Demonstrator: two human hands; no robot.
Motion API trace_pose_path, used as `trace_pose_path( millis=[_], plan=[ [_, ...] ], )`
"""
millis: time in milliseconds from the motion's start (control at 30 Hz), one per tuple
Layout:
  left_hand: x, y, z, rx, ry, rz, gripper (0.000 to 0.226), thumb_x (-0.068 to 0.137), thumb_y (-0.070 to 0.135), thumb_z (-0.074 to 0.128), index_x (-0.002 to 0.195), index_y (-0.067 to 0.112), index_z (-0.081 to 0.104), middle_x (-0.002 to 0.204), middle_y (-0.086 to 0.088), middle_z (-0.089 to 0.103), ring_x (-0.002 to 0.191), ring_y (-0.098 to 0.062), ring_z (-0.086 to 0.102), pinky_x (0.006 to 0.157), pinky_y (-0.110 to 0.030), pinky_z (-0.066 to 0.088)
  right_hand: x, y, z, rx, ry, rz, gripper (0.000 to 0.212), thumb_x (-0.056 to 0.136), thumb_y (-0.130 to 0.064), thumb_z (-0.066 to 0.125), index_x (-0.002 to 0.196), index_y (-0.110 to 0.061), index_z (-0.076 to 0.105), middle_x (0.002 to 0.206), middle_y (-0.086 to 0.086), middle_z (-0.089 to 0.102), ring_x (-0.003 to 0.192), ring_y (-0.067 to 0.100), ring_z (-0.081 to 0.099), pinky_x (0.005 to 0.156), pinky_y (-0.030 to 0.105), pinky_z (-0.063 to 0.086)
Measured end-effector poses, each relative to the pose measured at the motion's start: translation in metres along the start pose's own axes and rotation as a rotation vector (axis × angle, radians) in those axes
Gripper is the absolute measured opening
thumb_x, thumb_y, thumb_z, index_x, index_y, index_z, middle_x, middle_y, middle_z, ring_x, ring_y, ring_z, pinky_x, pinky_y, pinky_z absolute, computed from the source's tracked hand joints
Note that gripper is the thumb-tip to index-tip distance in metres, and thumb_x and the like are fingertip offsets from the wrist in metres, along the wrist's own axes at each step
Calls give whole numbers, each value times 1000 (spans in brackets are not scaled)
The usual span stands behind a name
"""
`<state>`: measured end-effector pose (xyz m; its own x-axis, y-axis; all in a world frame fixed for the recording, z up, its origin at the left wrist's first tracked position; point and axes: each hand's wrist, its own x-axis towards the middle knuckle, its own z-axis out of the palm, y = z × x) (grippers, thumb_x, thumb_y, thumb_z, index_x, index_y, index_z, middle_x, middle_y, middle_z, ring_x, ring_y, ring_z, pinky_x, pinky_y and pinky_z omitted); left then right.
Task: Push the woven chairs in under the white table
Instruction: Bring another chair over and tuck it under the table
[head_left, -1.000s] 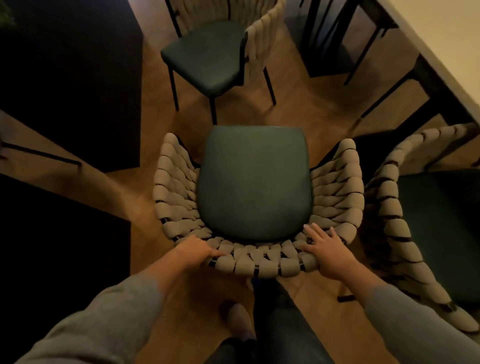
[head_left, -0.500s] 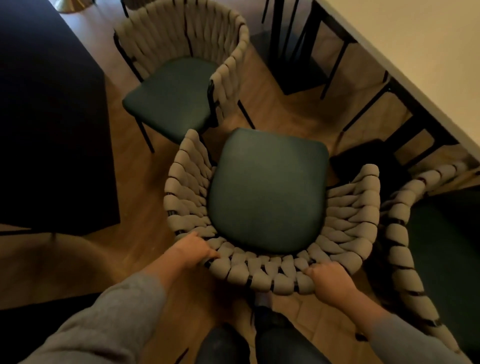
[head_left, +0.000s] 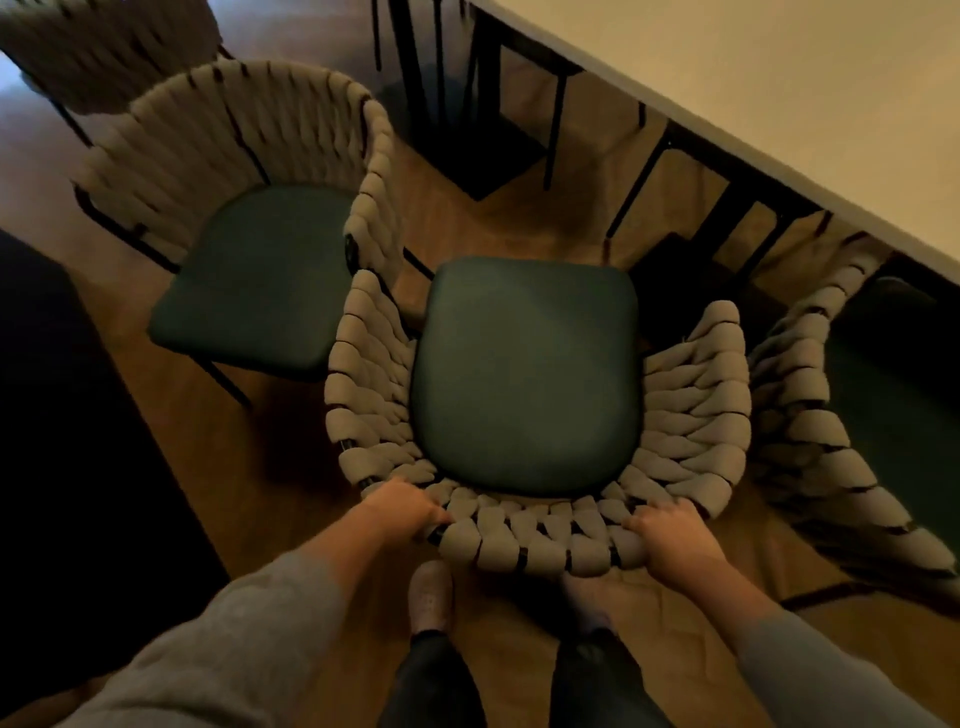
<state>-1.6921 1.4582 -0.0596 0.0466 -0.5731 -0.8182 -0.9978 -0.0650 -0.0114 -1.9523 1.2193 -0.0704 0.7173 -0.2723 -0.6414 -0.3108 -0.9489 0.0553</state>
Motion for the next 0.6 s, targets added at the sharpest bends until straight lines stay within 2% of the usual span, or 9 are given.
trace_pose_path(
  millis=[133,300,467,600],
  plan=[
    [-7,-28,1,65,-10,35,46,97,16,50,140,28,43,133,-6,54,117,-28,55,104,-49,38,-3,-36,-2,88,6,111,38,91,-24,51,127,-35,55,122,-7,57,119,20,47,98,36,33],
    [-11,-55,1,186,0,124,36,98,16,47,134,23,48,124,-8,58,111,-28,57,96,-44,41,-15,-82,3,141,-9,222,42,91,-23,51,131,-35,50,123,-7,58,120,20,46,95,36,36],
    [6,-81,-11,196,28,197,40,97,19,49,136,27,46,126,-6,58,111,-27,57,94,-46,45,-2,-80,-13,175,-28,268,44,94,-24,49,135,-39,45,126,-8,56,122,20,46,98,36,34],
    [25,-111,-38,249,-4,188,49,96,15,49,143,27,41,137,-6,52,122,-29,52,103,-53,38,21,-73,-27,226,-18,295,40,93,-24,51,131,-37,50,120,-8,60,116,21,49,94,36,36]
  ],
)
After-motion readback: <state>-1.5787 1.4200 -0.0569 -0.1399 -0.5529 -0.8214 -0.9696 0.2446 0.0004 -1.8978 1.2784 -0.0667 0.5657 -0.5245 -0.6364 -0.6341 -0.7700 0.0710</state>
